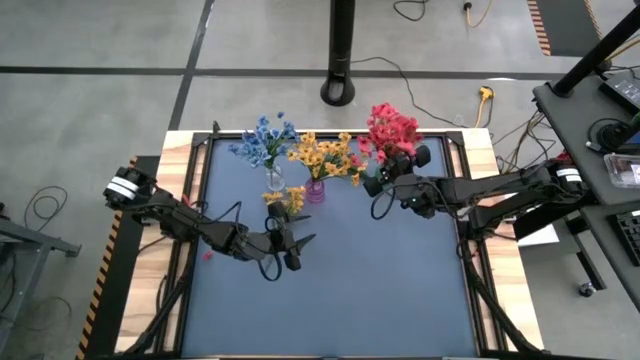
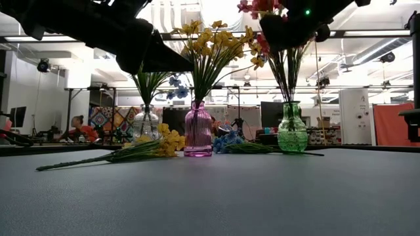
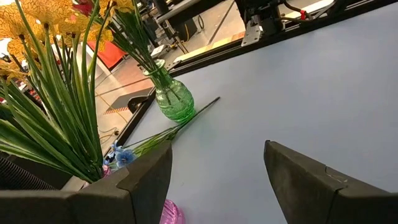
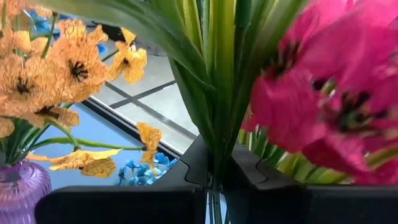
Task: Sort flowers into vase by color
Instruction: Put the red flowers into the green vase
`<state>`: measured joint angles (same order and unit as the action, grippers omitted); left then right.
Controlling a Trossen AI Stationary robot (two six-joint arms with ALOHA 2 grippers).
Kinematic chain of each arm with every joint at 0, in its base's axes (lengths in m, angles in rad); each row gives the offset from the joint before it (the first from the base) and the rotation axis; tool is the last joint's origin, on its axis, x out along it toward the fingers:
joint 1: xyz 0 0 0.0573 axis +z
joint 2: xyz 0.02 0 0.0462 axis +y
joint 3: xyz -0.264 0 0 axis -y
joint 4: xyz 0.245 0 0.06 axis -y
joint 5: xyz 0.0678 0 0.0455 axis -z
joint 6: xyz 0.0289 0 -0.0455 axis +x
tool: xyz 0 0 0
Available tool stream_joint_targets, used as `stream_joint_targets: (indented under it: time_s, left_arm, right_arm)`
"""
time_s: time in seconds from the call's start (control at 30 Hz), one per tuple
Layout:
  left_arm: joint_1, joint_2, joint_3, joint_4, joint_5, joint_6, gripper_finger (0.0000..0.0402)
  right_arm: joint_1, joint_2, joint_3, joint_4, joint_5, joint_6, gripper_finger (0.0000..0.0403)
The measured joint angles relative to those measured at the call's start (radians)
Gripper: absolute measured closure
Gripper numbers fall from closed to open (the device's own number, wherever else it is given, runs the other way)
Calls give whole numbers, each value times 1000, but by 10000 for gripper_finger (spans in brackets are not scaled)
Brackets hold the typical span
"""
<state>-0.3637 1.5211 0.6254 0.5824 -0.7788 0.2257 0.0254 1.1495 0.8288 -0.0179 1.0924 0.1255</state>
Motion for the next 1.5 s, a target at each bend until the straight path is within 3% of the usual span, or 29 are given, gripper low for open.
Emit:
stream_joint_targets:
  time_s: [0.43, 0.97, 1.3, 1.5]
  left_arm:
    - [0, 0, 0, -2, 0, 0, 164]
    - [0, 0, 0, -8, 0, 1, 164]
    - [0, 0, 0, -17, 0, 1, 164]
    - [0, 0, 0, -16, 0, -9, 164]
  right_arm:
    - [0, 36, 0, 0, 61, 13, 376]
    - [7, -38, 6, -9, 59, 21, 239]
    - [48, -56, 44, -52, 53, 20, 221]
    - [64, -49, 135, -254, 52, 136, 198]
